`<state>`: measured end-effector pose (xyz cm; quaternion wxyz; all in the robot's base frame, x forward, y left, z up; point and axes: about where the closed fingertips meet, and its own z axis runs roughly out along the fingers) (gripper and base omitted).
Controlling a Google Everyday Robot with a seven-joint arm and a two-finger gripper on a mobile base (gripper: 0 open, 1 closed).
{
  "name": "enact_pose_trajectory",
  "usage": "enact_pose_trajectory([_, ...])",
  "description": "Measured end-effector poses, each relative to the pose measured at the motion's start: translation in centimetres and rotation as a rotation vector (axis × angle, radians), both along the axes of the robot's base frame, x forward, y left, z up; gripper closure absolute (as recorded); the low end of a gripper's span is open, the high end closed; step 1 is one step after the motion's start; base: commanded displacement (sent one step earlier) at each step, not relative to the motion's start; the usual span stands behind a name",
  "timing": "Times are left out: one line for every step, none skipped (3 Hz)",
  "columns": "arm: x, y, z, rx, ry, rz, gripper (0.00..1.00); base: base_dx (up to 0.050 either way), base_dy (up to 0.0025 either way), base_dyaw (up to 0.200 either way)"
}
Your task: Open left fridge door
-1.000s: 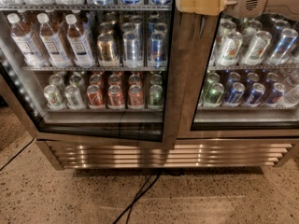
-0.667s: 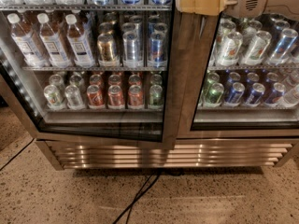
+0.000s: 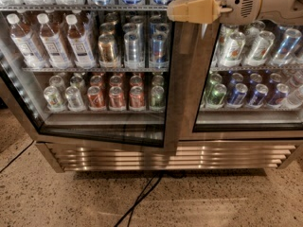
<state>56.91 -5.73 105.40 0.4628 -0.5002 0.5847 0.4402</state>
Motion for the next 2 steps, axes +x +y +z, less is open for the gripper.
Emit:
enact_pose_trajectory([-0.32,-0.1,0.11,0.0,0.0,0.0,1.0,0.0,0.0,0.0])
enact_pose_trajectory([-0.71,-0.14,0.09,-0.001,0.005,0.008,1.0,0.0,0.0,0.0])
